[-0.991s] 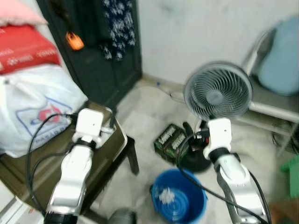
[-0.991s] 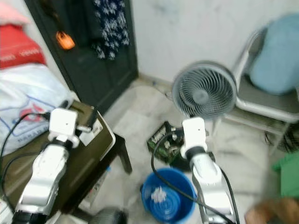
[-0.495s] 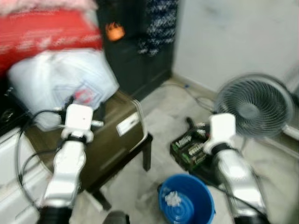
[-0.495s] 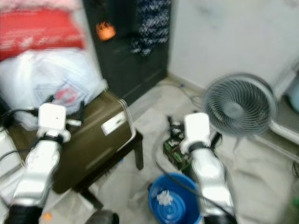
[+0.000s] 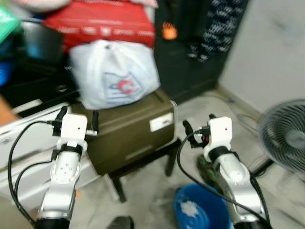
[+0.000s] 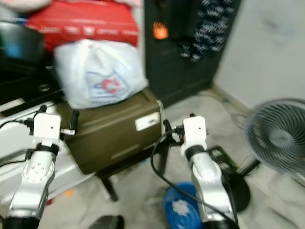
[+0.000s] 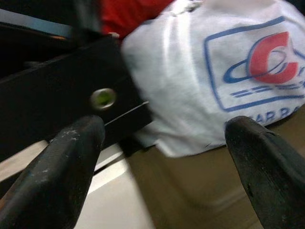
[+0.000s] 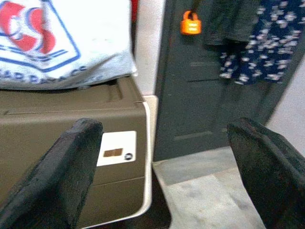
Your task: Clean up the room
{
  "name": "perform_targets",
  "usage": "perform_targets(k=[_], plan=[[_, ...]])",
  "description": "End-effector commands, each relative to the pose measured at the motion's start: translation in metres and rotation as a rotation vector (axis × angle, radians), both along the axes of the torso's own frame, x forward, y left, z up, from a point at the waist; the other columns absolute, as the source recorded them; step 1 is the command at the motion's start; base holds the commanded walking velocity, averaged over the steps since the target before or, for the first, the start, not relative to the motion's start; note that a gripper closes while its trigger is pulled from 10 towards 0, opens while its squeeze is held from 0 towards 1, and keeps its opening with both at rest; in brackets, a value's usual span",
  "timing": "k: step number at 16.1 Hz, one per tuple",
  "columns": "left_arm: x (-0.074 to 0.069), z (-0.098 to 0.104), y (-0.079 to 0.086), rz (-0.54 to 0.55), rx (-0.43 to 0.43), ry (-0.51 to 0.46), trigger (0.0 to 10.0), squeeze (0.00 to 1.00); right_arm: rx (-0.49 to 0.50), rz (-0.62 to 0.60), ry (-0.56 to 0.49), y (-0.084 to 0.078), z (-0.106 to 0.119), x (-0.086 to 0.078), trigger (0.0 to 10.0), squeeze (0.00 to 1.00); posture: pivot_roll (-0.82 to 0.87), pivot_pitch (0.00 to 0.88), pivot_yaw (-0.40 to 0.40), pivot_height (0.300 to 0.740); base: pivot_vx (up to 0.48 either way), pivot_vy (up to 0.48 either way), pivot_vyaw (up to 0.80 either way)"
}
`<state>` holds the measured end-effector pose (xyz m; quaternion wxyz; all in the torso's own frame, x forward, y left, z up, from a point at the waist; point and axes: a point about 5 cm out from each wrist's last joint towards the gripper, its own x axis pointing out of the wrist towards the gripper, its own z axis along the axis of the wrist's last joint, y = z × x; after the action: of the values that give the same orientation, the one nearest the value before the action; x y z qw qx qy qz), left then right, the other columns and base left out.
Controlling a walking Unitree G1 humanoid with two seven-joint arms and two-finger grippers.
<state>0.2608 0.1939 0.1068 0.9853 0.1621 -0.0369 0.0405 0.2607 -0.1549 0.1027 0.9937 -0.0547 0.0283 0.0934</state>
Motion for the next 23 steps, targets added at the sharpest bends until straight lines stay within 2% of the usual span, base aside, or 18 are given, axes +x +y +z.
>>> perform_targets(k=[1, 4, 20, 22, 23], plan=[[-0.001, 0.003, 0.0, 0.001, 0.008, -0.017, 10.0, 0.0, 0.004, -0.008, -0.004, -0.003, 0.003, 0.001, 10.0, 0.0, -0.04, 0.0, 0.0, 0.74, 0.0, 0.0, 0.8], [-0.005, 0.002, 0.002, 0.017, -0.001, -0.008, 10.0, 0.0, 0.01, -0.005, -0.001, -0.002, 0.003, 0.002, 10.0, 0.0, -0.03, 0.0, -0.002, 0.74, 0.0, 0.0, 0.8], [-0.005, 0.002, 0.002, 0.017, -0.001, -0.008, 10.0, 0.0, 0.01, -0.005, -0.001, -0.002, 0.003, 0.002, 10.0, 0.0, -0.03, 0.0, -0.002, 0.74, 0.0, 0.0, 0.8], [-0.011, -0.005, 0.005, 0.032, -0.102, 0.055, 10.0, 0.0, 0.019, 0.002, 0.012, 0.0, 0.0, 0.001, 10.0, 0.0, -0.02, 0.0, -0.009, 0.74, 0.0, 0.0, 0.8], [-0.01, -0.004, 0.006, 0.037, -0.105, 0.052, 10.0, 0.0, 0.021, 0.004, 0.012, 0.001, 0.0, 0.001, 10.0, 0.0, -0.02, 0.0, -0.009, 0.74, 0.0, 0.0, 0.8]])
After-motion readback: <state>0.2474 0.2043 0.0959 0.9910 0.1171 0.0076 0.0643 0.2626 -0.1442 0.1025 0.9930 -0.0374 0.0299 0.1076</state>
